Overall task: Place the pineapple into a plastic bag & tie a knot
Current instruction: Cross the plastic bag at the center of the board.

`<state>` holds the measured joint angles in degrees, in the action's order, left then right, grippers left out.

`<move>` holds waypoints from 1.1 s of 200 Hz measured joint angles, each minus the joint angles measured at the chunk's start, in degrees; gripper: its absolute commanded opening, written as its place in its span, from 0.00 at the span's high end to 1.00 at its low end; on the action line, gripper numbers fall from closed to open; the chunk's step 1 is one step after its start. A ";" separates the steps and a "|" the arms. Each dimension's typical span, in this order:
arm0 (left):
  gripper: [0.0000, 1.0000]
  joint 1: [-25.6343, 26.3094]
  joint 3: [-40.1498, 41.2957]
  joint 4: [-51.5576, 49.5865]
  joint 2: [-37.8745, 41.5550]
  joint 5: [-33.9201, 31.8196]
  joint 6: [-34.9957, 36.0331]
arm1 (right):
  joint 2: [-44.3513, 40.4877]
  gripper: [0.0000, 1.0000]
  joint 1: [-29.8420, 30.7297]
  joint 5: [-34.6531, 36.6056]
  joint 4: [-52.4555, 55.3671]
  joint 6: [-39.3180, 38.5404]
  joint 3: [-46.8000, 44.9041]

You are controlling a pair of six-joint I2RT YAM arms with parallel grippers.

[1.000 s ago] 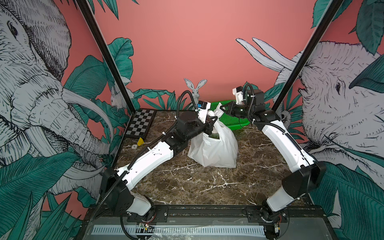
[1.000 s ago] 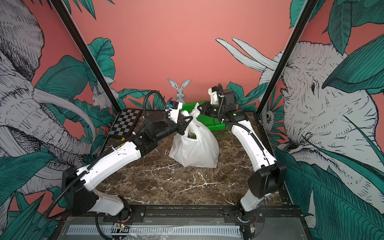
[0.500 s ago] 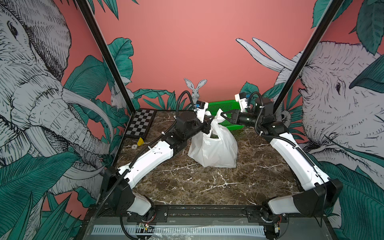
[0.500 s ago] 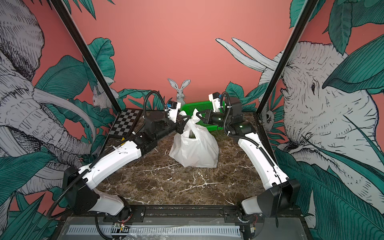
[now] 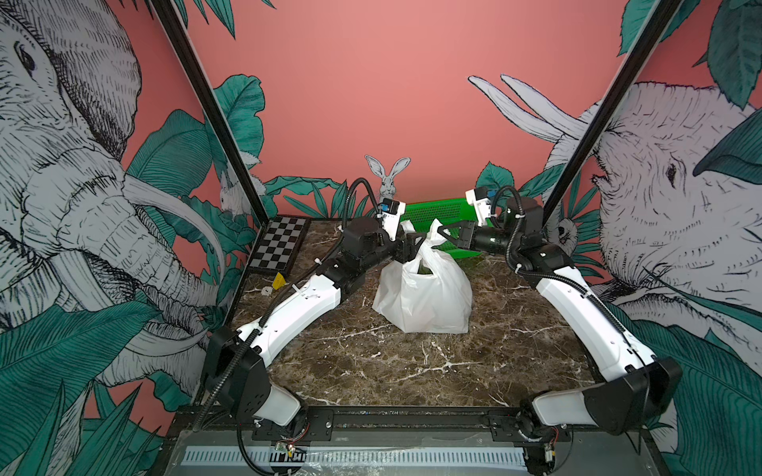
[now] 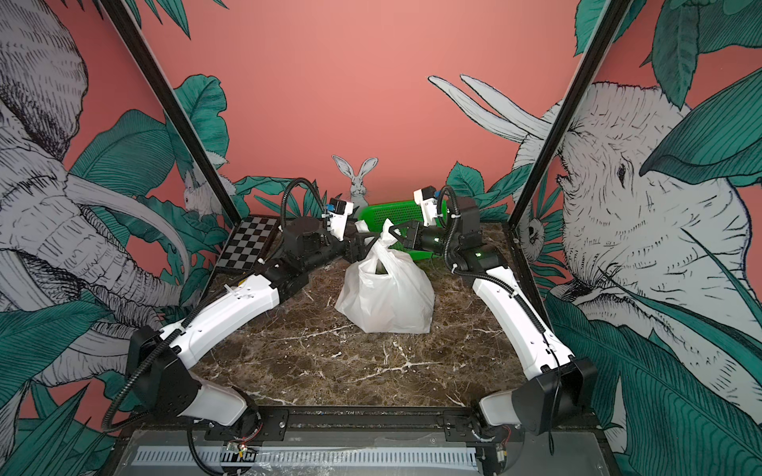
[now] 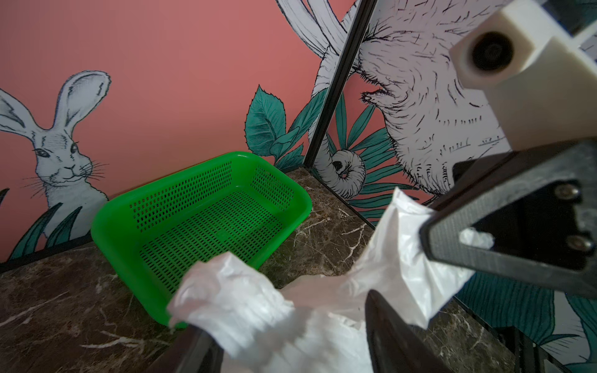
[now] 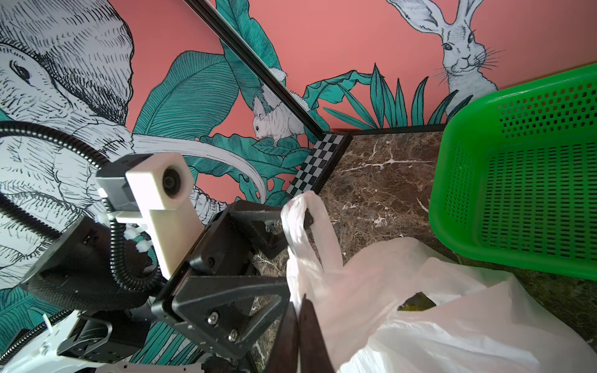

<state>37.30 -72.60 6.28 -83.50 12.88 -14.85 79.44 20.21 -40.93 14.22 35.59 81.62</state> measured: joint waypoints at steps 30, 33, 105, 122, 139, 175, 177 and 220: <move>0.15 -0.70 2.14 -1.44 4.50 0.28 0.92 | -0.15 1.00 0.00 0.28 0.22 -0.02 -0.02; 0.14 -0.70 2.36 -1.66 5.20 0.26 1.03 | -0.15 1.00 0.00 0.31 0.22 -0.04 -0.02; 0.12 -0.72 7.52 -6.38 17.16 2.51 1.70 | -0.52 1.00 0.00 1.57 0.90 -0.04 -1.03; 0.11 -0.72 10.62 -8.48 20.06 4.07 1.90 | -0.52 1.00 0.00 1.70 1.07 -0.04 -1.03; 0.08 -0.63 12.96 -10.49 21.97 5.07 2.19 | -0.52 1.00 0.00 1.75 1.16 -0.04 -1.03; 0.07 -0.15 13.53 -10.95 20.63 5.79 2.97 | -0.52 1.00 0.00 1.75 1.38 -0.07 -1.03; 0.07 -0.15 13.51 -10.78 20.41 5.86 2.99 | -0.52 1.00 0.00 1.75 1.40 -0.07 -1.03; 0.06 -0.11 12.39 -6.78 11.39 6.73 3.98 | -0.52 1.00 0.00 1.75 1.62 -0.04 -1.03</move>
<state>37.19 -60.20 -0.49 -72.12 19.62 -10.87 78.91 20.21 -39.18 15.84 35.55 80.60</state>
